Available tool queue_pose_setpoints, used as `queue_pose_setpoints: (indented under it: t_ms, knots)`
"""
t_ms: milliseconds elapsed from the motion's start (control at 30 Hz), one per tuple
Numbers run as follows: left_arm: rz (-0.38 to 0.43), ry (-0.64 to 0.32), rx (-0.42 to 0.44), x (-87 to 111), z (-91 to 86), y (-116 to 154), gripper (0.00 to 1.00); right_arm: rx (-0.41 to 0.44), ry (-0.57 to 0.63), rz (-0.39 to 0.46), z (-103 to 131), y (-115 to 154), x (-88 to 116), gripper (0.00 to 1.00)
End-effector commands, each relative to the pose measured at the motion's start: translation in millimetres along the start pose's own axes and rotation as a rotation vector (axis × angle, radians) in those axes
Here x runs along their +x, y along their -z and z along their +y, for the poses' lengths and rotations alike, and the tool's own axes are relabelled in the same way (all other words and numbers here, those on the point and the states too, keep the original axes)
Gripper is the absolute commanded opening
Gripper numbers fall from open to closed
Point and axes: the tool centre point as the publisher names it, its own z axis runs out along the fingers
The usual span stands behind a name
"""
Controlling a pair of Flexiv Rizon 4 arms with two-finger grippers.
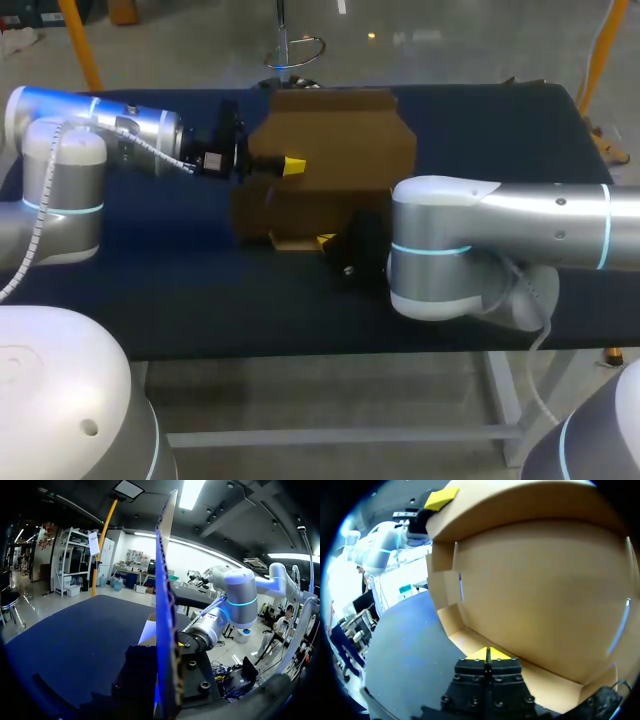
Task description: Assemble the packaging by folding the flat box into shape, placing the metal phone stand inside, and closing the box properly
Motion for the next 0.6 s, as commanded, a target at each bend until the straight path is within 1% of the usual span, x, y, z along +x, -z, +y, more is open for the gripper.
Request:
queue_pose_setpoints:
  t_ms: [33, 600]
  knots:
    - [0.005, 0.000, -0.004, -2.2, 4.3, -0.7, 0.00, -0.001, 0.000, -0.005, -4.3, -4.9, 1.4, 0.00]
    - [0.005, -0.001, 0.000, -2.9, 5.8, 0.1, 0.00, -0.001, 0.000, -0.005, -4.3, -4.9, 1.4, 0.00]
